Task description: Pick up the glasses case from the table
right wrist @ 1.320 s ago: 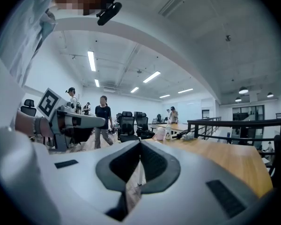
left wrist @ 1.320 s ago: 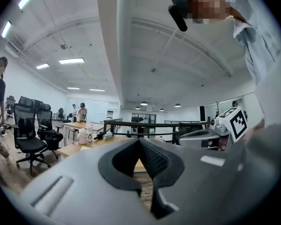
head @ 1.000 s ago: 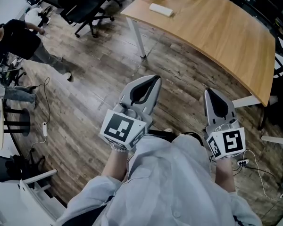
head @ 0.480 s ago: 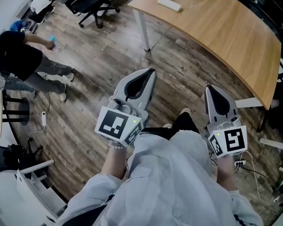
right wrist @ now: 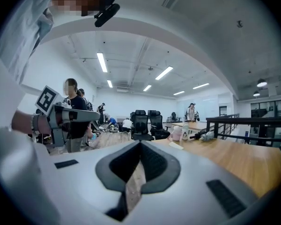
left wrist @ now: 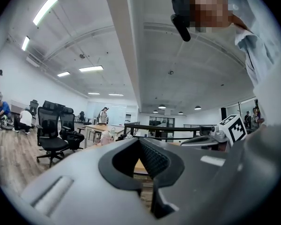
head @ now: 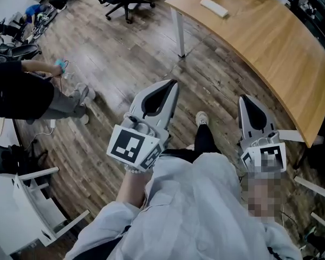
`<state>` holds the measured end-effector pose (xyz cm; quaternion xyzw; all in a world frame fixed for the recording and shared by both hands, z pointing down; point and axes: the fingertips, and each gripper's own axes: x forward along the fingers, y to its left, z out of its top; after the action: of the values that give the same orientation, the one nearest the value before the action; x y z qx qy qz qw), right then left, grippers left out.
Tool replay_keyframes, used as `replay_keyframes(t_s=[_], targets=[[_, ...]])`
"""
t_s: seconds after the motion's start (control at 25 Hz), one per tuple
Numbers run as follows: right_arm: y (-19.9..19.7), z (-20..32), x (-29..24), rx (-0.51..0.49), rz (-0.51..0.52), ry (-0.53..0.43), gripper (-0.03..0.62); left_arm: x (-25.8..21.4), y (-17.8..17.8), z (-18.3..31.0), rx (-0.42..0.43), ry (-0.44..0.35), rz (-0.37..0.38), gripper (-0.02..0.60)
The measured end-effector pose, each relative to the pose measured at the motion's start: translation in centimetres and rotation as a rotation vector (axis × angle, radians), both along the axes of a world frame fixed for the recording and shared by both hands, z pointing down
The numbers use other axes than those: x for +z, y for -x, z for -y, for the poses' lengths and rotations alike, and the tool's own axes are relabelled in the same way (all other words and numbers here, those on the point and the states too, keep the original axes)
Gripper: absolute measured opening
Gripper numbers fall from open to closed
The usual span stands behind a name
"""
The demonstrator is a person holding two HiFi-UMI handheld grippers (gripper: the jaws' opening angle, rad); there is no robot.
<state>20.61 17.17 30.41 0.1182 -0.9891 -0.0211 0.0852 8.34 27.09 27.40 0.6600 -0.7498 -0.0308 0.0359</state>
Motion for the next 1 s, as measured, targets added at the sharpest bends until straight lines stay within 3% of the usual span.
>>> replay_keyframes(t_s=[0.32,1.0], targets=[[2.8,2.5,0.2,-0.061,0.004,0.008,0.000,0.2,2.5,2.4,-0.054,0.007,0.001,0.005],[11.3,13.6,-0.9,-0.177,0.031,0.018,0.000,-1.0,9.4,11.1,-0.177,0.015,0.006,0.004]])
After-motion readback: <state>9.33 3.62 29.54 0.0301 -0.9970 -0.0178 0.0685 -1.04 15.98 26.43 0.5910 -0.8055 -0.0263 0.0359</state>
